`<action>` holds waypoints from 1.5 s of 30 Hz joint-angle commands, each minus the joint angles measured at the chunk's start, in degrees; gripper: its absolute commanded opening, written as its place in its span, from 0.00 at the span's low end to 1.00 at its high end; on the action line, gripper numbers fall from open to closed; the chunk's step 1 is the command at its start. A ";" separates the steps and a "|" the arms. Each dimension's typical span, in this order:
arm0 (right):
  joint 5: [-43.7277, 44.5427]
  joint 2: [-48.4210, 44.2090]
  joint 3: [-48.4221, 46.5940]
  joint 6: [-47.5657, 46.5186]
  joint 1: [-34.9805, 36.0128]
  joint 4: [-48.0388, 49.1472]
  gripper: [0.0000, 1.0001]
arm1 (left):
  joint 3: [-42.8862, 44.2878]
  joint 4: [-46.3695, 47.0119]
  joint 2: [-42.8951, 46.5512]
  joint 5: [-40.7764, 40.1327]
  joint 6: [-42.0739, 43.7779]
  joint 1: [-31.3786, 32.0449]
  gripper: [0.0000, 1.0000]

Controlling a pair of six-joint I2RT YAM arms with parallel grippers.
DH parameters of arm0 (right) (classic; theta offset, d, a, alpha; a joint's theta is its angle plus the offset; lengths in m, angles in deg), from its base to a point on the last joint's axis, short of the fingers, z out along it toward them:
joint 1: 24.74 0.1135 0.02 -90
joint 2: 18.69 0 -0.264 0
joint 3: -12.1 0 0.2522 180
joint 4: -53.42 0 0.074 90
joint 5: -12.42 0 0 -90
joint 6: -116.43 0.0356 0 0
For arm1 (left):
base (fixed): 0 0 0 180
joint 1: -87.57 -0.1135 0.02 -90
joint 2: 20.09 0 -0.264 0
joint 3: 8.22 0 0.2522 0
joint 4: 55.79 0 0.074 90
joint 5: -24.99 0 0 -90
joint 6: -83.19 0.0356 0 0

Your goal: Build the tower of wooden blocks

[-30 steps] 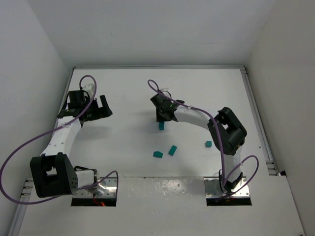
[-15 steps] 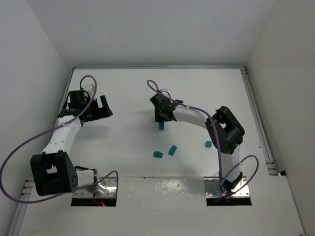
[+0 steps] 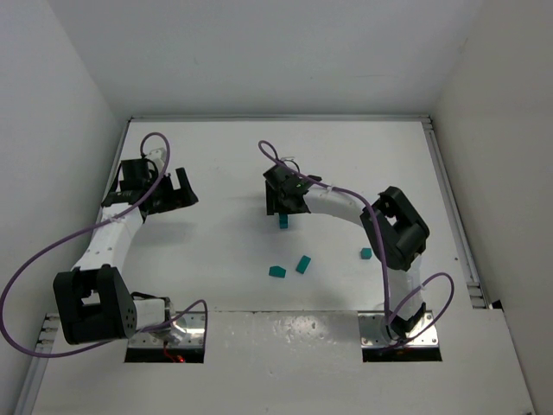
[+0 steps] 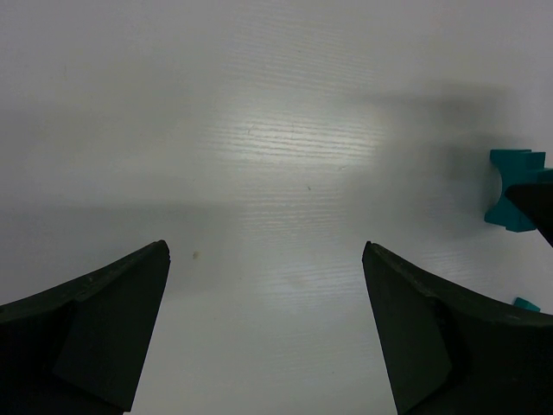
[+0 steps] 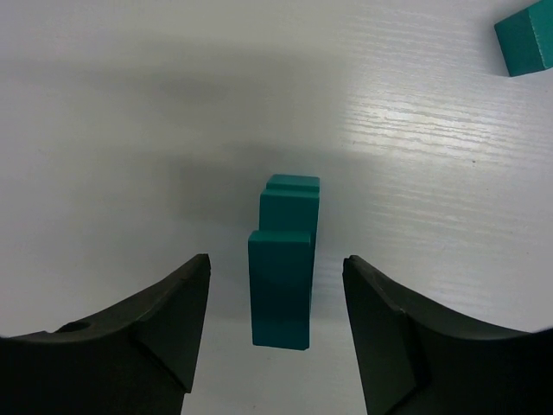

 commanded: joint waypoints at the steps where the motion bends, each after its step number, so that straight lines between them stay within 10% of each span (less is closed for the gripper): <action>1: -0.05 -1.15 -1.69 0.32 -0.25 0.54 0.65 | -0.14 1.35 0.03 1.35 -0.75 -0.65 1.00; 14: -5.92 -4.47 -1.95 -7.67 -0.69 2.83 0.67 | -0.14 1.35 0.03 1.35 -0.22 -0.65 1.00; 22: -14.02 -12.48 1.81 -16.00 -2.71 2.47 0.91 | 0.39 1.88 -0.49 1.35 -0.22 -0.65 1.00; 27: -32.16 -18.98 7.09 -25.15 -9.29 10.38 0.95 | 1.44 2.40 -1.03 5.99 3.80 -0.65 1.00; 33: -51.62 -14.43 -0.01 -34.74 -24.47 5.83 0.58 | 2.67 4.51 -1.55 10.59 8.13 -0.04 1.00; 38: -38.26 -4.94 -12.05 -47.13 -27.76 -7.45 0.42 | 7.06 4.51 -5.14 5.40 9.63 1.55 1.00; 41: -34.16 0.15 -17.68 -45.65 -27.93 -11.76 0.64 | 8.91 4.51 -7.35 4.08 8.93 1.55 1.00; 45: -33.89 4.56 -19.71 -42.84 -27.06 -11.76 0.69 | 10.23 4.51 -9.81 3.55 8.92 1.55 1.00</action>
